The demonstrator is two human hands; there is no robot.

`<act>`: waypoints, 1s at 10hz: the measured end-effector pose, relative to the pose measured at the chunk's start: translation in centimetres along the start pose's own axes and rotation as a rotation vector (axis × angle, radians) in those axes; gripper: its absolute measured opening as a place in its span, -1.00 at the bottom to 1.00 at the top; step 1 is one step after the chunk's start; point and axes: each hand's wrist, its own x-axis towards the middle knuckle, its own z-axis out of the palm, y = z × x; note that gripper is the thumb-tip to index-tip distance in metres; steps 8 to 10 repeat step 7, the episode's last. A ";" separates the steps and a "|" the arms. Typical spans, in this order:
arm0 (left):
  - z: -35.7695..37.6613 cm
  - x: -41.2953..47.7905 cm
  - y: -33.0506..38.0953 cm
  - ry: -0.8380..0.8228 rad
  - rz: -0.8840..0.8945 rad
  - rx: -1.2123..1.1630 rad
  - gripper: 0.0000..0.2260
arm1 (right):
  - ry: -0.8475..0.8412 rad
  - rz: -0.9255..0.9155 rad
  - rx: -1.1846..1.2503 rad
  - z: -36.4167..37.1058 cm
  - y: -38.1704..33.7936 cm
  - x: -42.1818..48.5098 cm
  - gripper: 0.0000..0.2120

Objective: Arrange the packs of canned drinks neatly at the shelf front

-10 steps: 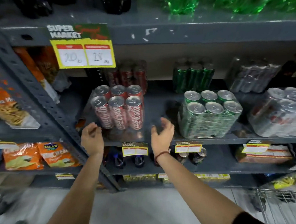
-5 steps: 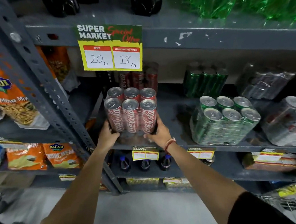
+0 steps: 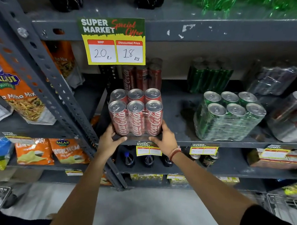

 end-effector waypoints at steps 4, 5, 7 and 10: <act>0.9 -1.7 0.4 0.152 0.069 0.025 -0.34 | 0.115 -0.012 -0.069 0.9 0.6 -0.9 -0.35; 1.0 -2.0 0.9 0.177 0.079 0.066 -0.36 | 0.115 0.017 -0.101 0.8 0.6 -0.9 -0.33; 0.9 -1.9 0.7 0.157 0.069 0.066 -0.36 | 0.097 0.000 -0.107 0.6 0.3 -0.8 -0.35; 0.9 -1.9 0.7 0.157 0.069 0.066 -0.36 | 0.097 0.000 -0.107 0.6 0.3 -0.8 -0.35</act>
